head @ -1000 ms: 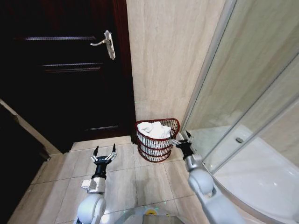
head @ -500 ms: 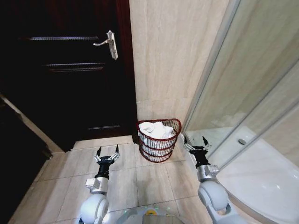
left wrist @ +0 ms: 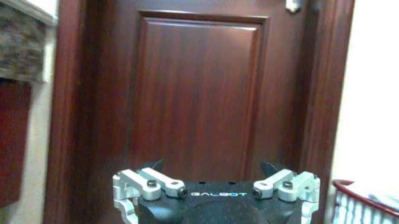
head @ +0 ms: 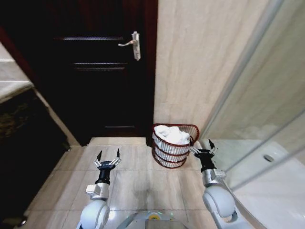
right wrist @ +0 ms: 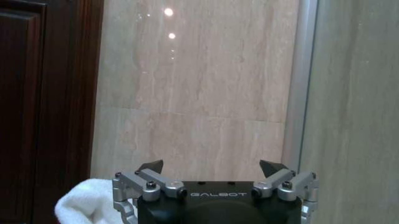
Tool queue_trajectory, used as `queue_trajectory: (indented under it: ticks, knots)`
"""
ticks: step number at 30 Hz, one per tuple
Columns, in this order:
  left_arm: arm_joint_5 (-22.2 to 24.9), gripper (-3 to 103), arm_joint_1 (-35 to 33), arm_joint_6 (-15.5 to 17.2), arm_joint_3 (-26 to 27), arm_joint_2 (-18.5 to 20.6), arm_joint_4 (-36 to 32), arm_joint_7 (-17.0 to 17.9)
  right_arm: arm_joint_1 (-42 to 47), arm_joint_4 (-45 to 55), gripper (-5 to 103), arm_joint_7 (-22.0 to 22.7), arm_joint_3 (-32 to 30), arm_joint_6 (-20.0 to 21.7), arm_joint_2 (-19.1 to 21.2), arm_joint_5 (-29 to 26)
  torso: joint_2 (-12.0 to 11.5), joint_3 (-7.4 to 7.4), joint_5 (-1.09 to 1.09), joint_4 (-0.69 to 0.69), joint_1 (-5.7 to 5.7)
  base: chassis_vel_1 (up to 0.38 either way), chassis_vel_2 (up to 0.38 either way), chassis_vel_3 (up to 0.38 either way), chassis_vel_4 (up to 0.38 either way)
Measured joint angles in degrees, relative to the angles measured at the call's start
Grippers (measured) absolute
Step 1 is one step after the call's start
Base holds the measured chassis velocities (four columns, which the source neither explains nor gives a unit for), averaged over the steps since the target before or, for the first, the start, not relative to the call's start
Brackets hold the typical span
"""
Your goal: Discard the used towel into the hamper.
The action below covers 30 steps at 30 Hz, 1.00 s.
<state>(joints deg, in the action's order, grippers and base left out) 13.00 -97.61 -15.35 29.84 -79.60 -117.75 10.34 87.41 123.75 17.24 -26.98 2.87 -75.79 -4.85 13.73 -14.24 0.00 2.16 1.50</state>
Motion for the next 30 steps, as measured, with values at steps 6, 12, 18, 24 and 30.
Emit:
queue_trajectory:
  ticks: [6, 12, 18, 24, 30]
  knots:
    - [-0.7, 100, 0.3, -0.4, -1.0, 0.3, 0.3, 1.1, 2.5, 0.7, 100, -2.3, -1.9, 1.0, -3.1, 1.2, 0.0, 0.0, -0.01, -0.04, 0.0, 0.0, 0.0, 0.0, 0.0]
    - [-1.5, 100, 0.4, -0.2, -1.9, 0.2, 0.2, 1.1, 3.7, 1.0, 100, -3.0, -2.5, 1.8, -4.1, 1.1, 0.0, 0.0, 0.0, -0.02, 0.0, 0.0, 0.0, 0.0, 0.0]
    - [-2.0, 100, 0.4, 0.0, -2.3, 0.1, 0.1, 1.1, 4.5, 2.0, 100, -2.9, -1.7, 3.0, -4.0, 0.2, 0.0, 0.0, 0.0, -0.02, 0.0, 0.019, 0.007, -0.013, -0.01]
    - [-2.1, 100, 0.6, 0.0, -2.6, -0.4, 0.1, 1.1, 4.0, 2.1, 100, -2.2, -0.4, 3.1, -3.8, 0.0, 0.0, 0.0, 0.0, -0.02, 0.0, 0.068, 0.087, -0.076, -0.068]
    - [-2.0, 100, 0.7, -0.2, -2.8, -0.5, 0.2, 1.1, 3.3, 1.9, 100, -0.9, 0.4, 2.4, -3.7, -0.9, 0.0, 0.0, -0.01, -0.02, 0.0, 0.095, 0.106, -0.092, -0.094]
